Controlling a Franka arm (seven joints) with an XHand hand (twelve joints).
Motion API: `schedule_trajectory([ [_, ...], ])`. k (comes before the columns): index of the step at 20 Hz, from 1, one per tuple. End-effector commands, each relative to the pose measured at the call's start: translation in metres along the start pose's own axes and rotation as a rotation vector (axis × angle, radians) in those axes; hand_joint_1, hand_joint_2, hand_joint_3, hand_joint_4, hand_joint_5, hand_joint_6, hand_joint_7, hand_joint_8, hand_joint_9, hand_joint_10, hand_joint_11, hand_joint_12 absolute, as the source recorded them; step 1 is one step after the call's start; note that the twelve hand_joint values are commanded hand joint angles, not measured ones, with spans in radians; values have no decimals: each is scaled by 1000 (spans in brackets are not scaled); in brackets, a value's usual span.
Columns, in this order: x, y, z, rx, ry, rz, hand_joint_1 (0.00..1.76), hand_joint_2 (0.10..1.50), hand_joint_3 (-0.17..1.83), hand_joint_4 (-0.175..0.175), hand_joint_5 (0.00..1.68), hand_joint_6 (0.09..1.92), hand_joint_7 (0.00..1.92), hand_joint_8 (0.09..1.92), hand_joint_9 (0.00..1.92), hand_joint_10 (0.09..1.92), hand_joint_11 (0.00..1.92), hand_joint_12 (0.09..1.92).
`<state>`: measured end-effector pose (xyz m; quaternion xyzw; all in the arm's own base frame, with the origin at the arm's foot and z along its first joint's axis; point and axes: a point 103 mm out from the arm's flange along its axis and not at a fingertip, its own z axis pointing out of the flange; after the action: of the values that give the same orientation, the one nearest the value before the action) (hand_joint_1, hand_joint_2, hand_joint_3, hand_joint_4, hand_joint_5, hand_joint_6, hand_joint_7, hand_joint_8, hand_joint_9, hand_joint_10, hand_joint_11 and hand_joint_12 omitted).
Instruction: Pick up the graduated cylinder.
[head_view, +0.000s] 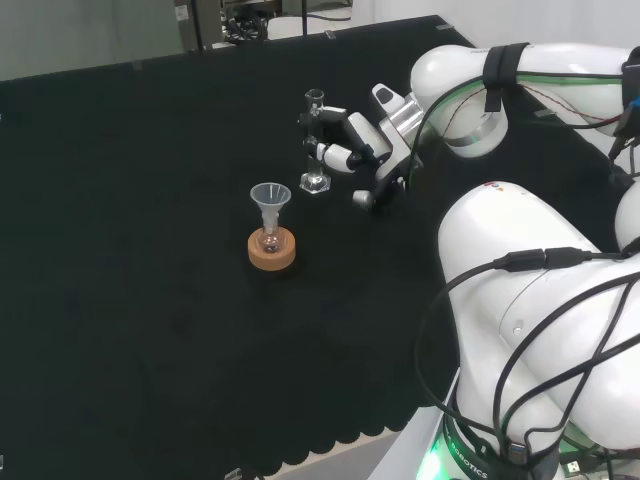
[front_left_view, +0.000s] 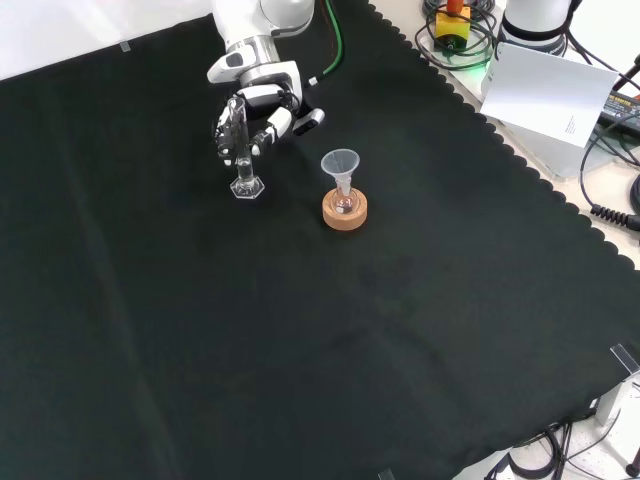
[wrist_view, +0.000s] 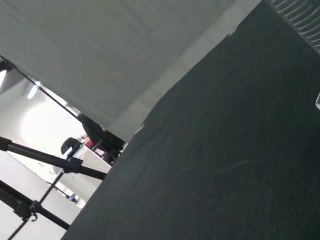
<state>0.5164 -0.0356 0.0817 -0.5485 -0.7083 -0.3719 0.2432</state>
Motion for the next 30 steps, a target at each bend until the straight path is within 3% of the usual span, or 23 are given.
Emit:
schedule_trajectory([
  [1,12,2,-13,22,-95,-13,1101,1303,-124,-46,815,848,894,605,1125,269,982,972],
  [3,16,2,-18,34,-116,-7,1091,1245,-51,-104,811,1143,931,601,1145,267,1005,967],
  [7,25,-2,-30,70,-158,-4,1106,1197,-13,-141,851,1196,995,555,1184,243,1044,943],
  [13,42,-8,-49,128,-219,0,1113,1186,-6,-148,865,1183,1028,515,1209,215,1069,924],
  [16,54,-11,-60,197,-291,7,1113,1185,-6,-149,865,1182,1030,513,1210,213,1071,924],
  [26,98,-44,-99,402,-522,100,1121,1182,-4,-163,869,1175,1060,501,1242,203,1113,904],
  [30,114,-66,-107,455,-594,125,1126,1179,-3,-171,873,1167,1088,480,1265,185,1133,879],
])
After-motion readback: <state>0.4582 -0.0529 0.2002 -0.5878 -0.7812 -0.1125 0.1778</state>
